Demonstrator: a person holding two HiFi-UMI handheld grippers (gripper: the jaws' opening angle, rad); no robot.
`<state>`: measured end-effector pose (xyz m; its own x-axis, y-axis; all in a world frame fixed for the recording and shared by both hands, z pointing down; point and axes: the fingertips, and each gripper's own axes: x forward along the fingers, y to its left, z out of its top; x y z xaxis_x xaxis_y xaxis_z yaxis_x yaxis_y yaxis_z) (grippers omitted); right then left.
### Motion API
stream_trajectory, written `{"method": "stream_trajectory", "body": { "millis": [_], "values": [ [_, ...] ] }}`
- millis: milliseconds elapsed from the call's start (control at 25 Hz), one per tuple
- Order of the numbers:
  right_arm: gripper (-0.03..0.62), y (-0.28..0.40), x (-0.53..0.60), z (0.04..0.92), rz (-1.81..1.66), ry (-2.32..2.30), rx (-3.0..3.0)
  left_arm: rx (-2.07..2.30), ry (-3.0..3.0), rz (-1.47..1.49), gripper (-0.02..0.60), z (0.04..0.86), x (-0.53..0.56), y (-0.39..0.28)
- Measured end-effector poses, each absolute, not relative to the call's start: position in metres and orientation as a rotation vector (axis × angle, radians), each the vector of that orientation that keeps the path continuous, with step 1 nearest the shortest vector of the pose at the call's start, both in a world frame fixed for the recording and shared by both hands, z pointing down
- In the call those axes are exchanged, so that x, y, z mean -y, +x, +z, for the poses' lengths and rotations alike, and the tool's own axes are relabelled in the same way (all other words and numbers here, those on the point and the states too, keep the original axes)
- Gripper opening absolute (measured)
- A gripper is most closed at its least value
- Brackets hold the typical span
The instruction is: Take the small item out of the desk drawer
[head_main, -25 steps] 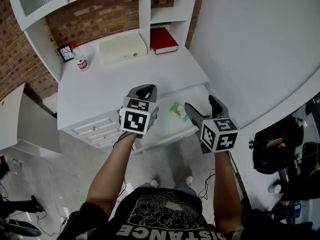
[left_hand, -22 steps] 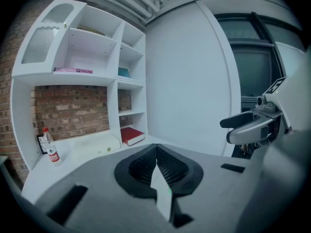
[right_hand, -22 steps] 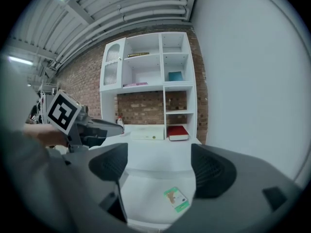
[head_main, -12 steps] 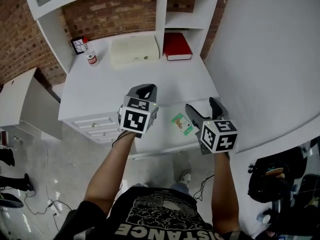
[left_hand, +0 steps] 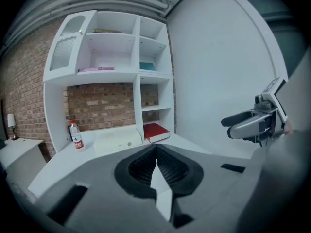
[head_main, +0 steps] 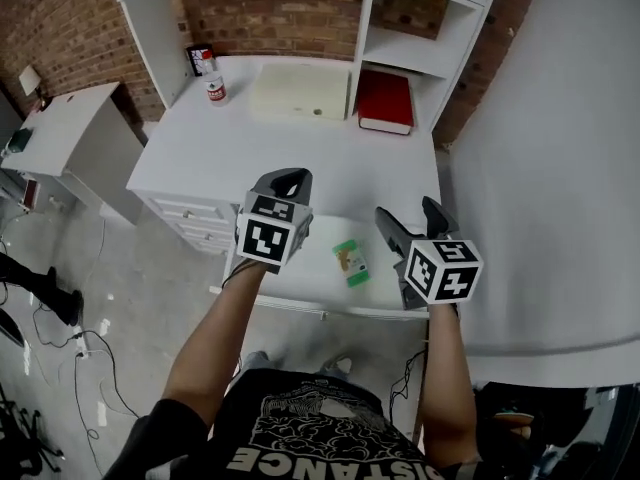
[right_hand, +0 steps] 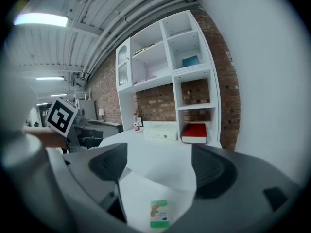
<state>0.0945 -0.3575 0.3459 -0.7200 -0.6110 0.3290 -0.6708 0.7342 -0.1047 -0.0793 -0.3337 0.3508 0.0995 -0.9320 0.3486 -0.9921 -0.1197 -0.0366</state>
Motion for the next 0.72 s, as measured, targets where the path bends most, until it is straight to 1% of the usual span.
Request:
{"method": "stream_trajectory", "body": {
  "millis": [240,720],
  "values": [
    [0.419,0.095,0.371,0.355,0.321,0.883,2.689,2.004,2.095,0.456,0.009,0.356,0.332,-0.074],
    [0.419,0.087,0.372,0.368,0.316,0.878,2.650,1.980,2.118,0.459,0.009,0.363,0.338,-0.079]
  ]
}}
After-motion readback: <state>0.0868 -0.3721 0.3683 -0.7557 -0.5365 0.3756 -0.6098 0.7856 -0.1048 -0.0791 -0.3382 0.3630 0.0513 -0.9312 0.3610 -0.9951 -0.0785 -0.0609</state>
